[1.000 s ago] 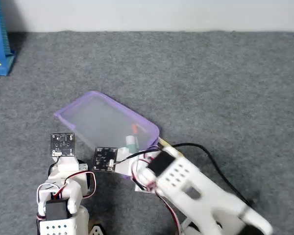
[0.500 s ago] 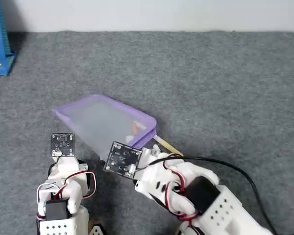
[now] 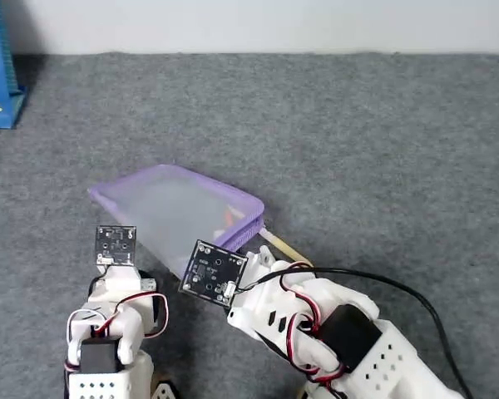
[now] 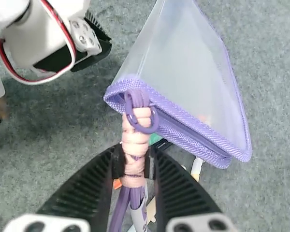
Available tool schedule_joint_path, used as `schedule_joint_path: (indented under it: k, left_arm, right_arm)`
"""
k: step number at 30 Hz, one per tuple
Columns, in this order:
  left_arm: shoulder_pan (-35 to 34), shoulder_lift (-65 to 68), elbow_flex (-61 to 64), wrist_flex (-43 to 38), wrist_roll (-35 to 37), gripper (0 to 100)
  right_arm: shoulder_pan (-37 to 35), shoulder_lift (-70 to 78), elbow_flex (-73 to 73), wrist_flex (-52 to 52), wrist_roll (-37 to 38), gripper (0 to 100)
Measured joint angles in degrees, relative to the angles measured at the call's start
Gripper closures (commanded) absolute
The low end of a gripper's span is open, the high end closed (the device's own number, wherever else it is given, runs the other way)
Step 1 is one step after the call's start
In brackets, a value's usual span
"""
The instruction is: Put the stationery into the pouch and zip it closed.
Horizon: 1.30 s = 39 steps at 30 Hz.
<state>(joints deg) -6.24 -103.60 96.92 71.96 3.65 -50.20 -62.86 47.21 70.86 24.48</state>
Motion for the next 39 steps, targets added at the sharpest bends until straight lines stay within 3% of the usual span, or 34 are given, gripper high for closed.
schedule_joint_path:
  k: [7,17,26,34,39]
  left_arm:
    - [-0.6,0.0,0.0,0.0,0.0,99]
    - [-7.0,0.0,-10.7,-0.6,0.0,99]
    - [-5.8,0.0,-28.5,9.0,0.0,98]
    - [-3.8,-0.1,-44.6,17.1,4.2,69]
    - [5.7,-0.1,-45.6,18.7,7.6,69]
  right_arm:
    - [0.0,0.0,0.0,-0.1,0.0,98.9]
    - [0.0,0.0,0.0,-0.8,-0.4,98.9]
    - [0.0,0.0,0.0,-4.0,-3.9,98.9]
    - [0.0,0.0,0.0,-7.0,-7.7,98.9]
    - [0.0,0.0,0.0,-7.3,-8.1,98.9]
